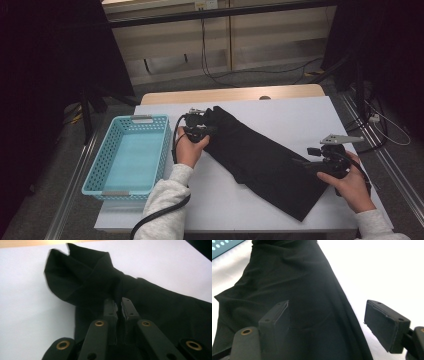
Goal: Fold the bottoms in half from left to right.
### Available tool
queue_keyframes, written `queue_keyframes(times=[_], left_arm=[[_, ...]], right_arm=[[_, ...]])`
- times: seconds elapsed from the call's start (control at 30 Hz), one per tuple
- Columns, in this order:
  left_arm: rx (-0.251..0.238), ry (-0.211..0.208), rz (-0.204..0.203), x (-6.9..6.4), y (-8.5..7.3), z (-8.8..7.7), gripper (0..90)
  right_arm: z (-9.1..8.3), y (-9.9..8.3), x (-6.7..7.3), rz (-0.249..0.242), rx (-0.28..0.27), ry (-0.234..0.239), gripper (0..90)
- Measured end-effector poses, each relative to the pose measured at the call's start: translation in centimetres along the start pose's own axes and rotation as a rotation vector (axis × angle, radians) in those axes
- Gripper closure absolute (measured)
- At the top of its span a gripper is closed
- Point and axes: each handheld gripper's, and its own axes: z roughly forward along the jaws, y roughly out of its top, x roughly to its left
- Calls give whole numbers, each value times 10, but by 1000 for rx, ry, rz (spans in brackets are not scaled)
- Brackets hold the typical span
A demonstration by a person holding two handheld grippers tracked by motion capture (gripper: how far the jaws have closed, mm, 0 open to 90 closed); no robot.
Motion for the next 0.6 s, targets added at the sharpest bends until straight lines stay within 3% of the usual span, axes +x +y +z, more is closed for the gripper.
queue_keyframes(times=[0.3,0.6], left_arm=[[-22,-45,4,-6,-13,3,843],[-42,-83,41,-14,-20,3,843]], right_arm=[[0,0,0,-1,1,1,211],[2,0,0,-2,4,3,210]])
